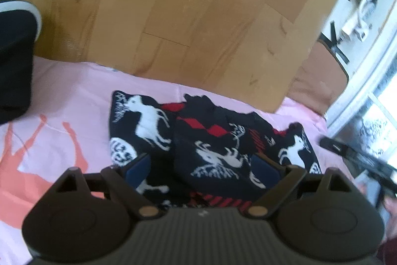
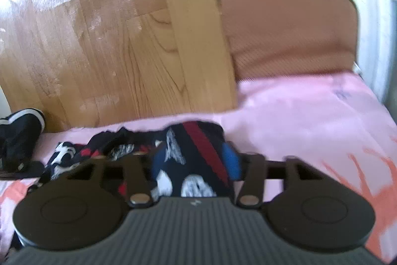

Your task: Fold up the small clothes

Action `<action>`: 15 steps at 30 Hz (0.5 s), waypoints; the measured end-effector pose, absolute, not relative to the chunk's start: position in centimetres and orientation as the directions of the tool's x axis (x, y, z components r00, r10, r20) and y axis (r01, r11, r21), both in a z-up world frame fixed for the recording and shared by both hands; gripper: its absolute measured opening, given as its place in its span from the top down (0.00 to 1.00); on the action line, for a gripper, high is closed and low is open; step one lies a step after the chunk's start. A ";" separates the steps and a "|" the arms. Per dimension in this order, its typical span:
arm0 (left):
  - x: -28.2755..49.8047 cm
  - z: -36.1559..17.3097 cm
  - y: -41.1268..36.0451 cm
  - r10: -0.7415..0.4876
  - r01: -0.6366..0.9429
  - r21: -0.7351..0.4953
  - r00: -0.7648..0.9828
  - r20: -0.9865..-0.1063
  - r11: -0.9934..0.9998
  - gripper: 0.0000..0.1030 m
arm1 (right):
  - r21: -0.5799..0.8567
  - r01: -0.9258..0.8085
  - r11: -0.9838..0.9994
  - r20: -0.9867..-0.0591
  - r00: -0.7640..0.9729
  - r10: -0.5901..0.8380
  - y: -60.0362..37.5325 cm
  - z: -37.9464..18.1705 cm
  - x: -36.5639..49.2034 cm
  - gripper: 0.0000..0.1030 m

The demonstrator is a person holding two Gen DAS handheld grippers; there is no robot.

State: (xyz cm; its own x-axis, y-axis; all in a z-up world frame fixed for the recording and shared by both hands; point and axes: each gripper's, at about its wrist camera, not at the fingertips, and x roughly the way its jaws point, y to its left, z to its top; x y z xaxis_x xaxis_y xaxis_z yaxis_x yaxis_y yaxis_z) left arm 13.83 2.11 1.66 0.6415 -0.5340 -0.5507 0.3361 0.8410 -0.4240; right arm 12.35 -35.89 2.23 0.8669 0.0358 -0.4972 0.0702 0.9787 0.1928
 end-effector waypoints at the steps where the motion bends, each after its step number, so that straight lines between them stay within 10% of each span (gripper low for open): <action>1: 13.7 1.6 1.7 -0.530 0.343 -0.410 0.642 -0.554 0.845 0.18 | 0.177 0.073 0.982 -0.510 0.860 0.028 -35.6 1.9 13.4 0.31; 3: 13.4 1.4 0.9 -0.514 0.357 -0.371 0.646 -0.565 0.857 0.43 | 0.148 0.066 0.987 -0.556 0.831 0.028 -35.4 1.2 15.0 0.32; 5: 13.3 1.1 0.1 -0.485 0.362 -0.324 0.651 -0.584 0.874 0.66 | 0.094 0.056 0.994 -0.609 0.793 0.013 -34.7 -0.2 16.6 0.71; 7: 13.1 1.2 -0.3 -0.434 0.345 -0.264 0.688 -0.582 0.901 0.91 | 0.071 0.050 0.996 -0.615 0.788 0.004 -34.1 -0.6 17.3 0.81; 11: 13.1 1.8 1.2 -0.381 0.275 -0.270 0.755 -0.534 0.923 0.92 | 0.158 0.177 0.972 -0.477 0.875 -0.082 -35.7 1.0 16.2 0.82; 15: 14.8 0.7 3.1 -0.381 0.201 -0.349 0.710 -0.592 0.915 0.89 | -0.001 0.239 0.971 -0.613 0.767 -0.189 -35.9 -1.7 18.2 0.60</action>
